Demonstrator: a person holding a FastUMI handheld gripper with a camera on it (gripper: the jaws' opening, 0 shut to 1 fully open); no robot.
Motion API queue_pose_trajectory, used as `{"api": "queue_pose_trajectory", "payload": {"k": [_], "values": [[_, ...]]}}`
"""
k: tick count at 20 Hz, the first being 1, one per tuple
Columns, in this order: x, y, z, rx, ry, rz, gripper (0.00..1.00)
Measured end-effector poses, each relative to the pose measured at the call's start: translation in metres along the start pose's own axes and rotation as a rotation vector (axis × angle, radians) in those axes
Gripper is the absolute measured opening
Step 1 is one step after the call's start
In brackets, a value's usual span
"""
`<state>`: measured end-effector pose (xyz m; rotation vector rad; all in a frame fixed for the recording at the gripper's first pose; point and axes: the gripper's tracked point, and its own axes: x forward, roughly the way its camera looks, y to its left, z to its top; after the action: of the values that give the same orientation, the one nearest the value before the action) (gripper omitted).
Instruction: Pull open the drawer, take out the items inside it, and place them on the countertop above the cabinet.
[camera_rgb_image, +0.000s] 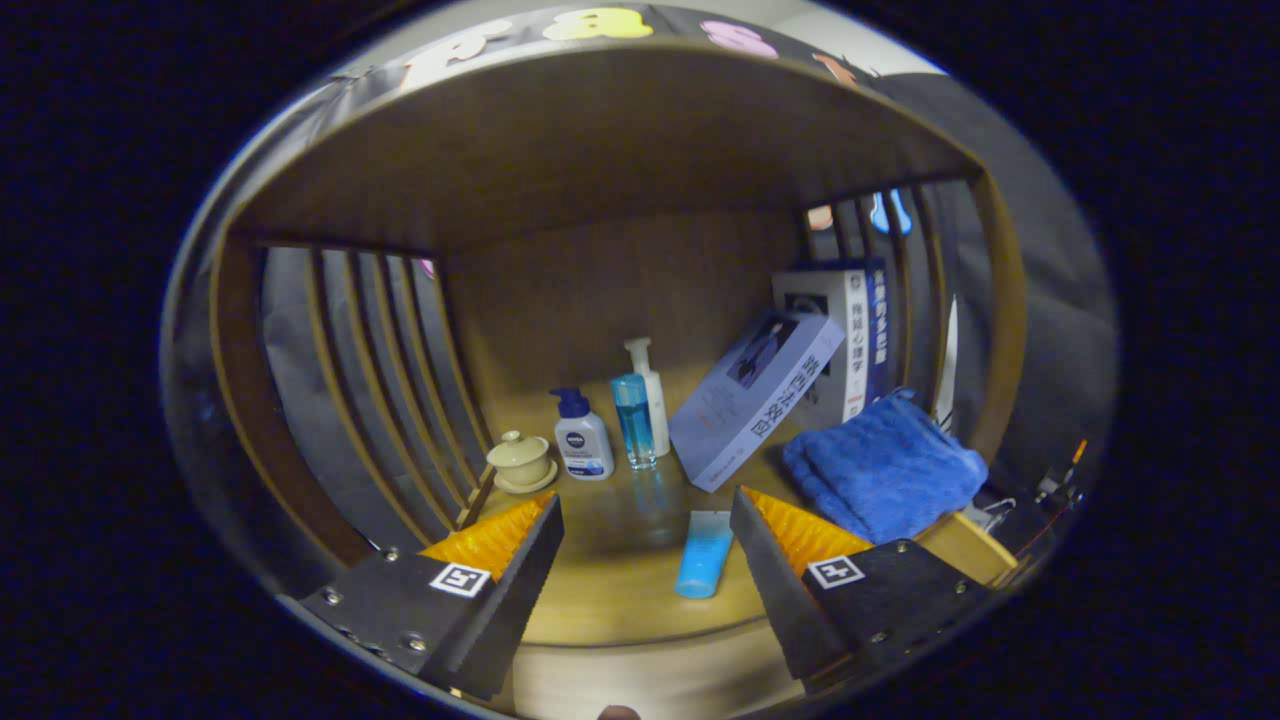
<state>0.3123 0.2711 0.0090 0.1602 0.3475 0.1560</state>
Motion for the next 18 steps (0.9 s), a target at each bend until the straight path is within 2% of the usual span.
{"api": "queue_pose_trajectory", "payload": {"k": [3, 9, 14, 18], "values": [[-0.056, -0.008, -0.026, -0.06, -0.018, -0.006, 0.99], [-0.138, -0.028, -0.107, -0.173, 0.013, 0.008, 1.0], [-0.166, -0.063, -0.178, -0.227, 0.099, -0.009, 1.0], [-0.171, -0.091, -0.208, -0.204, 0.148, -0.04, 1.0]]}}
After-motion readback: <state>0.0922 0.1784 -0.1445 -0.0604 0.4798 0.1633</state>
